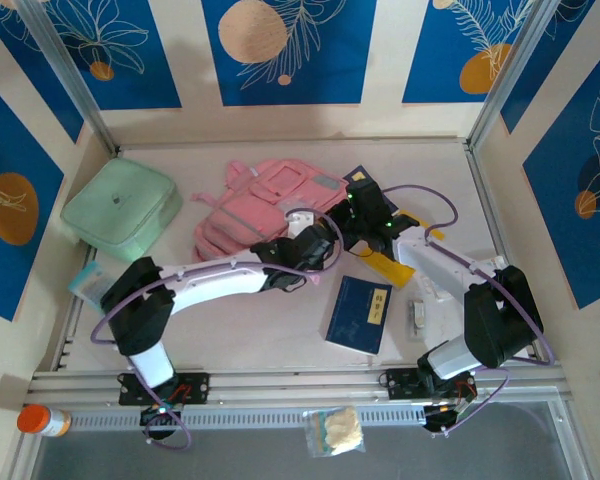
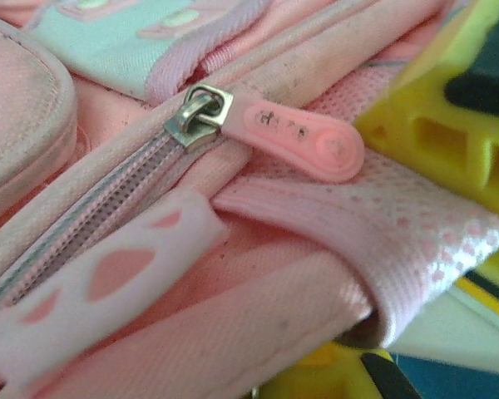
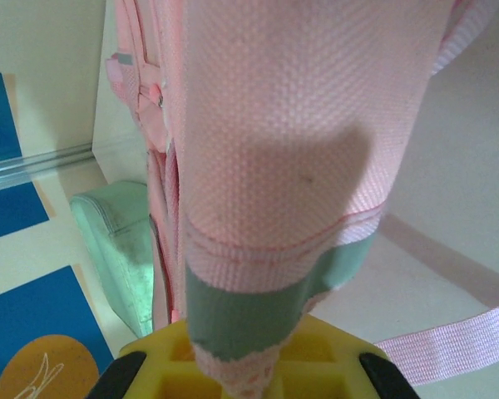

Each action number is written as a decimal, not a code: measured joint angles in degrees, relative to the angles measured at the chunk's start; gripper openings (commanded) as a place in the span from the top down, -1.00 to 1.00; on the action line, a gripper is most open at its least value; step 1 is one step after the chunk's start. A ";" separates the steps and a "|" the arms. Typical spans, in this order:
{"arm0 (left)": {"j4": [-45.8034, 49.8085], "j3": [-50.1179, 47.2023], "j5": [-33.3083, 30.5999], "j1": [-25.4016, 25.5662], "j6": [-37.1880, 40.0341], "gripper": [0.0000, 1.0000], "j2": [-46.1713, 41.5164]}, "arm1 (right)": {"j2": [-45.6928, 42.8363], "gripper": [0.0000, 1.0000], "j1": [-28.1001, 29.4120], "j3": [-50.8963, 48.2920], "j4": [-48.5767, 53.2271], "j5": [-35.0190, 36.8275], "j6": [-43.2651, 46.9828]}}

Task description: Pack books, pencil case, and school supplies into a backpack

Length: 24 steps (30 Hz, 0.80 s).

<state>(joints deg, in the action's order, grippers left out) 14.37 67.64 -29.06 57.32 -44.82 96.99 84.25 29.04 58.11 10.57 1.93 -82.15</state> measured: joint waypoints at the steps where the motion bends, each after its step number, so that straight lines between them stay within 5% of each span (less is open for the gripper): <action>1: -0.44 -1.07 0.87 -0.17 0.22 1.00 -0.94 | 0.11 1.00 -0.22 0.13 0.15 -0.48 0.37; 24: -2.73 -18.86 12.68 -6.03 7.37 1.00 -17.55 | 13.88 0.97 -5.33 11.87 5.66 -11.02 12.72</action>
<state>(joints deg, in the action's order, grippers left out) 11.64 48.77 -16.38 51.29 -37.45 79.44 98.13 23.70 69.97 16.23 -9.08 -69.43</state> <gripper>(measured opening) 0.052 0.067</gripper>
